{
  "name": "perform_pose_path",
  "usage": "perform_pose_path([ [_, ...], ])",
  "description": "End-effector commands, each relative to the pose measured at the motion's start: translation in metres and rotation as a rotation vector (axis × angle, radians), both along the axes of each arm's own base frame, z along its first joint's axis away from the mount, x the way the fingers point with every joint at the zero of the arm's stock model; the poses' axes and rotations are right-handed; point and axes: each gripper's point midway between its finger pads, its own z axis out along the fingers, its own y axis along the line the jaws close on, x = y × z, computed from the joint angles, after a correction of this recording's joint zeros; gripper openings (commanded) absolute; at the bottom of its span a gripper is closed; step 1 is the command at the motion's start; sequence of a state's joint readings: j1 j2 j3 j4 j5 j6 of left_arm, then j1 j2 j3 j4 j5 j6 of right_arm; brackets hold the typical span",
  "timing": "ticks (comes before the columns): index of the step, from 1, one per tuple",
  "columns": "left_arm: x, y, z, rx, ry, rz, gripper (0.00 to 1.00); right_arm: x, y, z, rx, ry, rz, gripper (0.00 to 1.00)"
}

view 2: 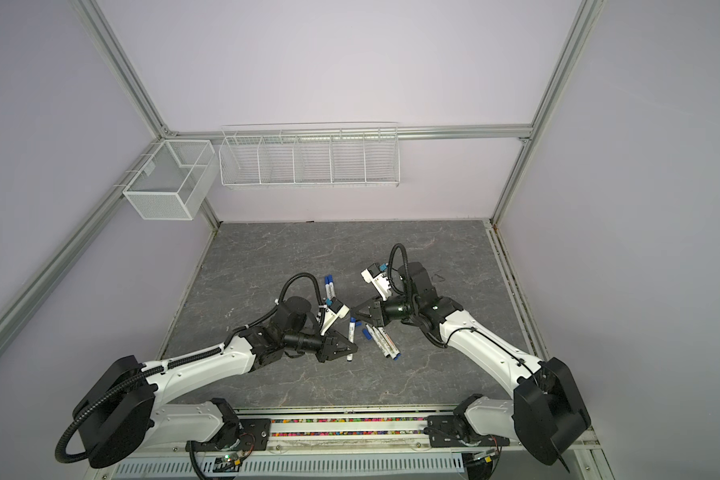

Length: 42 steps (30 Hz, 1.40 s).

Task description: Insert the pens into the pen caps

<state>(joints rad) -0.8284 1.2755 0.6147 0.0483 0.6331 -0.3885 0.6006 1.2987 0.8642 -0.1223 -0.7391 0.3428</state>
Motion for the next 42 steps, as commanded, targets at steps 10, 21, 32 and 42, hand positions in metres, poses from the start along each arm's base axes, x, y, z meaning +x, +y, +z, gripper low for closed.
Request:
perform_pose_path([
  [10, 0.105, 0.05, 0.109, -0.163, -0.35, 0.603, 0.0, -0.101, -0.007, -0.085, -0.261, 0.331, 0.278, 0.07],
  [21, 0.107, 0.066, 0.121, -0.195, -0.361, 0.666, 0.0, -0.105, -0.015, -0.12, -0.386, 0.389, 0.26, 0.07],
  [32, 0.097, 0.057, 0.078, -0.119, -0.257, 0.599, 0.0, -0.047, -0.006, -0.074, -0.17, 0.299, 0.035, 0.07],
  [42, 0.126, 0.083, -0.018, 0.082, 0.066, 0.677, 0.0, 0.008, -0.043, -0.061, -0.139, 0.298, -0.245, 0.08],
])
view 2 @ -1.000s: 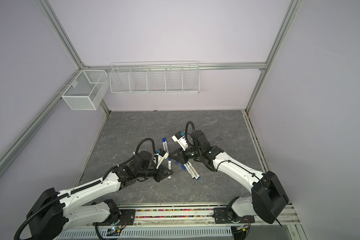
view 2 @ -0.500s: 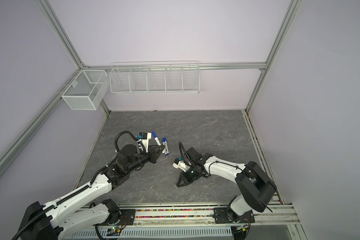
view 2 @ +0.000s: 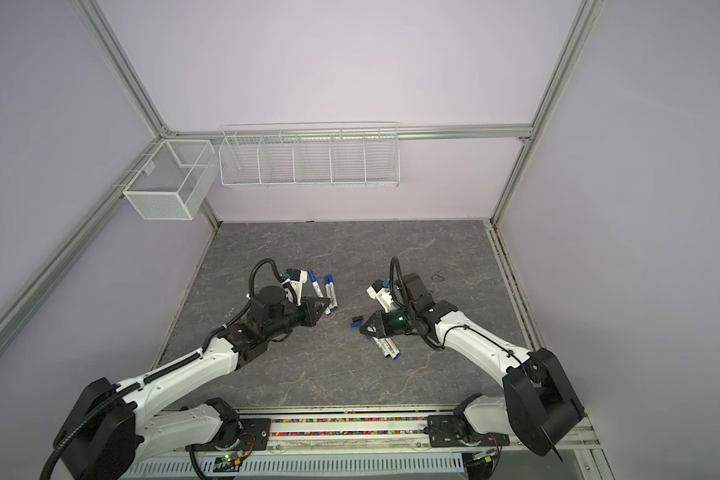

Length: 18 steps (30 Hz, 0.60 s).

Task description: Insert the pens into the pen caps

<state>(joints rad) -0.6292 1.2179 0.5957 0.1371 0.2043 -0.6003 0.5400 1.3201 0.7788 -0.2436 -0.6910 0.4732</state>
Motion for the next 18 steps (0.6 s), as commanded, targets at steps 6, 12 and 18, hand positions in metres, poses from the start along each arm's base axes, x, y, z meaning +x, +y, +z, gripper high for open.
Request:
perform_pose_path([
  [6, 0.027, 0.034, -0.092, 0.241, 0.356, 0.078, 0.0, 0.029, -0.034, -0.008, -0.069, 0.009, -0.231, 0.09],
  [12, 0.043, 0.032, -0.124, 0.318, 0.424, 0.076, 0.0, 0.038, -0.056, -0.009, -0.102, -0.02, -0.38, 0.16],
  [18, 0.05, 0.026, -0.141, 0.322, 0.471, 0.075, 0.19, 0.042, -0.078, -0.003, -0.163, -0.096, -0.478, 0.24],
])
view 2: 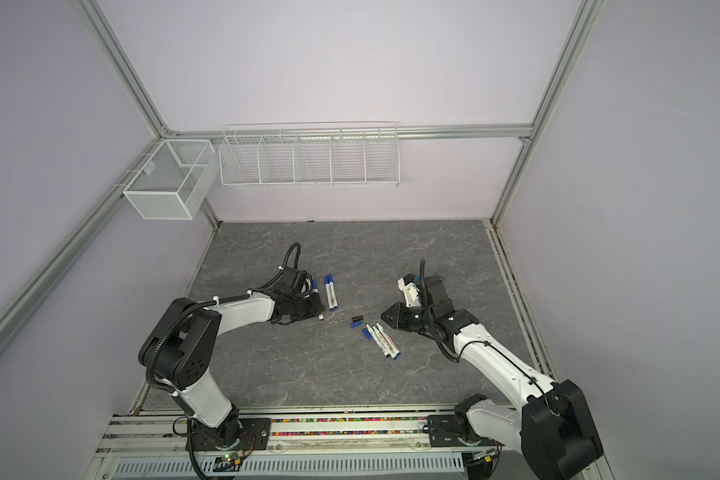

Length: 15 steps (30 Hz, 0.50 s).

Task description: Insert the pens into the pen caps

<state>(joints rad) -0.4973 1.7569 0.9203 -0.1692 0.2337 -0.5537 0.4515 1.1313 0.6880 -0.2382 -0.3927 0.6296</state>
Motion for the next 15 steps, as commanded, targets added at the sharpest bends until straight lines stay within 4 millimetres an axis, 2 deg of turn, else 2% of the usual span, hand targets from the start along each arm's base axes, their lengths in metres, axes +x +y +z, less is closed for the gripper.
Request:
perform_pose_path([
  [1, -0.004, 0.004, -0.016, 0.032, 0.052, 0.001, 0.23, 0.006, -0.023, -0.005, -0.083, -0.02, -0.114, 0.24],
  [3, -0.004, 0.003, -0.017, 0.022, 0.057, 0.007, 0.3, 0.005, -0.032, -0.007, -0.125, -0.023, -0.143, 0.23],
  [6, -0.005, 0.002, -0.016, 0.006, 0.056, 0.019, 0.35, 0.001, -0.027, -0.007, -0.11, -0.017, -0.1, 0.24],
  [12, -0.011, 0.001, -0.006, -0.044, 0.032, 0.032, 0.37, -0.004, -0.023, -0.019, -0.141, -0.023, -0.029, 0.23],
  [15, -0.014, 0.003, 0.002, -0.057, 0.006, 0.029, 0.37, -0.009, -0.02, -0.029, -0.201, -0.005, 0.028, 0.27],
])
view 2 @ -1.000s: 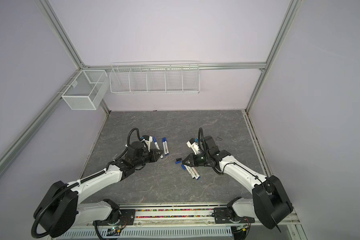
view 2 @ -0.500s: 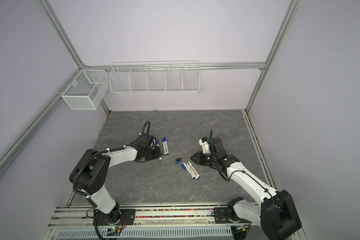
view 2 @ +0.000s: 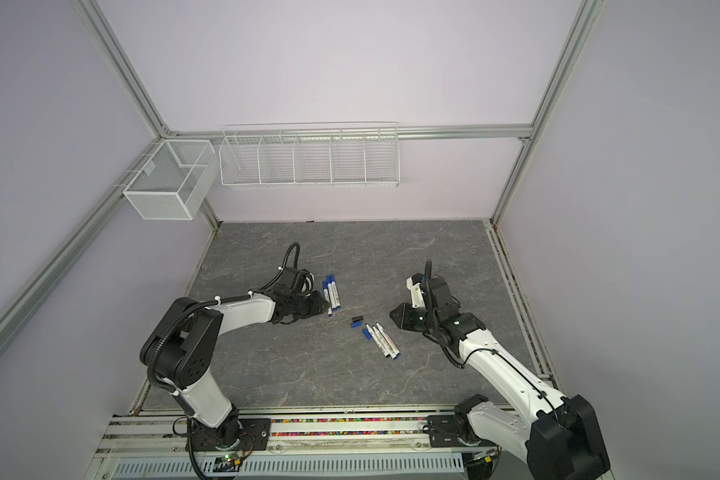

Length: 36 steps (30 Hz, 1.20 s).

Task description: Insert the pens into the pen caps

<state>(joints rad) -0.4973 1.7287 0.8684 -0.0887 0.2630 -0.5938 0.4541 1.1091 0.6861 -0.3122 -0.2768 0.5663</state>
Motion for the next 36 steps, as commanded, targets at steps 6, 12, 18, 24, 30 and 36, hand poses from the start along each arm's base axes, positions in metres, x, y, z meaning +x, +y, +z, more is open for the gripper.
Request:
perform_pose_path([
  [6, -0.02, 0.011, 0.017, -0.015, -0.044, 0.003, 0.45, -0.022, 0.013, -0.033, -0.221, 0.034, 0.162, 0.33],
  [12, -0.028, 0.016, 0.029, -0.026, -0.087, 0.011, 0.46, -0.012, 0.007, -0.048, -0.319, 0.068, 0.102, 0.33],
  [18, -0.04, 0.022, 0.035, -0.03, -0.118, 0.048, 0.46, -0.003, 0.009, -0.063, -0.378, 0.105, 0.119, 0.33],
  [24, -0.054, 0.025, 0.029, -0.025, -0.122, 0.061, 0.46, 0.002, 0.017, -0.075, -0.394, 0.139, 0.156, 0.33],
  [30, -0.057, 0.028, 0.025, -0.023, -0.115, 0.074, 0.46, 0.012, 0.025, -0.08, -0.414, 0.151, 0.174, 0.33],
  [36, -0.056, 0.027, 0.026, -0.023, -0.116, 0.069, 0.46, 0.011, 0.026, -0.094, -0.458, 0.187, 0.197, 0.32],
])
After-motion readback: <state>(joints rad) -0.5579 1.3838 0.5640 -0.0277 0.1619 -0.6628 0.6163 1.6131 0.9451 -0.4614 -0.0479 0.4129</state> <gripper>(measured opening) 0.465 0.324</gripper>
